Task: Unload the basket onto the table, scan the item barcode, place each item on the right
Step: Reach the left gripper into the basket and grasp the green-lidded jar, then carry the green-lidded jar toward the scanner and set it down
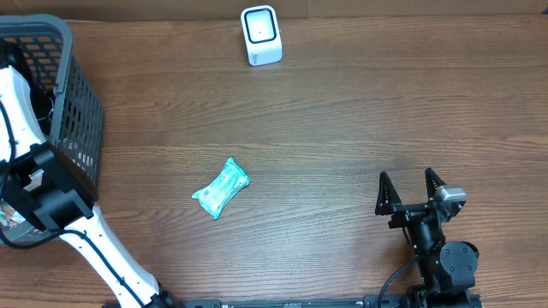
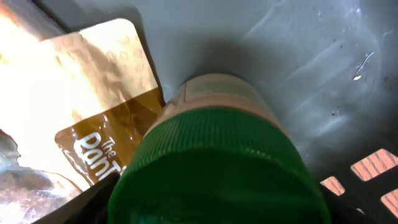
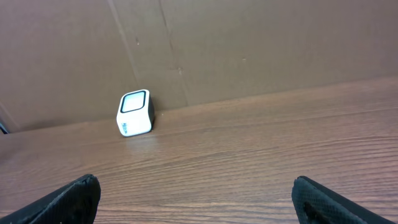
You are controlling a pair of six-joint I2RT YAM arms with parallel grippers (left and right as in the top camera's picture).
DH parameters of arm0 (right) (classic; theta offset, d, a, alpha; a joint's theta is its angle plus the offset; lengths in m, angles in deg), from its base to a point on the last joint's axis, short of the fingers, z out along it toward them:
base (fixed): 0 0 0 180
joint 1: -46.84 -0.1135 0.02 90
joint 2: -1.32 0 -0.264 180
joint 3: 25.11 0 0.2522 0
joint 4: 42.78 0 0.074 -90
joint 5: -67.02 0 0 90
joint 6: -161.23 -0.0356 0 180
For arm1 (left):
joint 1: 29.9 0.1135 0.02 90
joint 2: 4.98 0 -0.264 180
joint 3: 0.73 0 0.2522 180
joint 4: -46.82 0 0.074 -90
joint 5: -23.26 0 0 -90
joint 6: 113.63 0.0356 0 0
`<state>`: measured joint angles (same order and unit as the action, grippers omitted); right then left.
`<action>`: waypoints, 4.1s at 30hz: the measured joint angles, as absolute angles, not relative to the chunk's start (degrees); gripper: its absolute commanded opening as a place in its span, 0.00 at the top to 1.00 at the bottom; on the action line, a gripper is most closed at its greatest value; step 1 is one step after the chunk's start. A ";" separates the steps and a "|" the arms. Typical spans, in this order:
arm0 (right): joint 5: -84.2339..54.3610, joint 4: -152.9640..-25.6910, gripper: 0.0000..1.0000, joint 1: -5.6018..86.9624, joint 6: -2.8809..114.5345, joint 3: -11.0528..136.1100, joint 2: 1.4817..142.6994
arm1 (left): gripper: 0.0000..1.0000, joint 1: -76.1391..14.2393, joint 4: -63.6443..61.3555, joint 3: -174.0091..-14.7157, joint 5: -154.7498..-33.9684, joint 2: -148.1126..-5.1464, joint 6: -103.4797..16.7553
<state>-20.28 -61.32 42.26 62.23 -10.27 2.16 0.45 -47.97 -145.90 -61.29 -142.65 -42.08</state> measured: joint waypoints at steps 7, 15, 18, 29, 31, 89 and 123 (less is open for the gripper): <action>-20.26 -61.32 0.00 42.24 62.23 -10.27 2.16 | 0.30 0.45 -45.07 -144.31 -61.07 -142.65 -42.11; -20.26 -61.27 0.00 42.24 62.23 -10.27 2.16 | 0.51 0.45 -42.07 -140.57 -60.83 -142.67 -42.59; -20.26 -61.32 0.00 42.24 62.23 -10.27 2.16 | 0.58 0.45 -42.07 -140.57 -60.85 -142.67 -42.76; -20.26 -61.30 0.00 42.24 62.23 -10.29 2.16 | 0.61 0.45 -47.43 -145.42 -60.87 -142.67 -43.24; -20.28 -61.30 0.00 42.24 62.25 -10.29 2.16 | 0.62 0.45 -49.00 -148.24 -60.90 -142.67 -43.44; -20.26 -61.30 0.00 42.24 62.25 -10.29 2.16 | 0.63 -64.31 -60.82 -162.58 -67.04 -145.05 -49.08; -20.24 -61.32 0.00 42.24 62.25 -10.27 2.16 | 0.16 -67.66 -61.48 -161.44 -61.53 -155.87 -53.30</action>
<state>-20.24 -61.32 42.24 62.25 -10.27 2.16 -67.66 -61.48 -161.44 -61.53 -155.87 -53.30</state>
